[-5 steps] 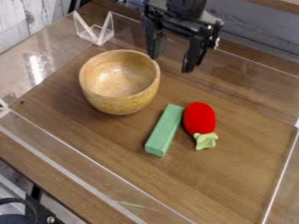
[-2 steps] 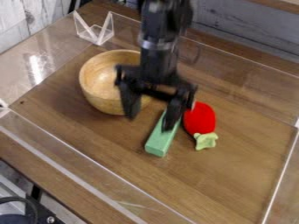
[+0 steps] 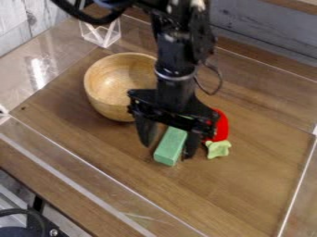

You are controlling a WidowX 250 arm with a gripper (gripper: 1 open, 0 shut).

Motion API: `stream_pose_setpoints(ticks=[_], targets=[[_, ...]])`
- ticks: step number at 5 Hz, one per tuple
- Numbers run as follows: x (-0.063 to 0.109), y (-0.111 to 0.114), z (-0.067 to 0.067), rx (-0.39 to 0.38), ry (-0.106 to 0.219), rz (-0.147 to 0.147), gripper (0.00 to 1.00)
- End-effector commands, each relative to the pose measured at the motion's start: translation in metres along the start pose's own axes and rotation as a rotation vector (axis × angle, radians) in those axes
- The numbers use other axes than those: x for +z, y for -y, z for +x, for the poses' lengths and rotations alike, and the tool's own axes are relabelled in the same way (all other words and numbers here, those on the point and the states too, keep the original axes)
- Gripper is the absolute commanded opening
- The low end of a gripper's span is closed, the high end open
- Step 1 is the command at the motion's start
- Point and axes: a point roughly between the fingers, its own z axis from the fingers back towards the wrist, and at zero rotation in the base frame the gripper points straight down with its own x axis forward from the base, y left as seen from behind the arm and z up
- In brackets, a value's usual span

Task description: Put the green block in the brown bowl

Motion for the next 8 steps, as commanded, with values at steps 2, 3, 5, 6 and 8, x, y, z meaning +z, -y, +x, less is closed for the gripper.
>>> stream_pose_setpoints(ticks=[2,3,5,6,8], targets=[[0.016,-0.024,0.026,0.025,0.09,-0.001,1.0],[0.019,-0.037,0.036,0.043,0.106,0.0,1.0],[0.017,-0.037,0.038,0.089,0.107,0.0,1.0],[0.012,-0.032,0.037,0.119,0.106,0.004,1.0],[0.013,-0.02,0.036,0.131,0.102,0.005,1.0]])
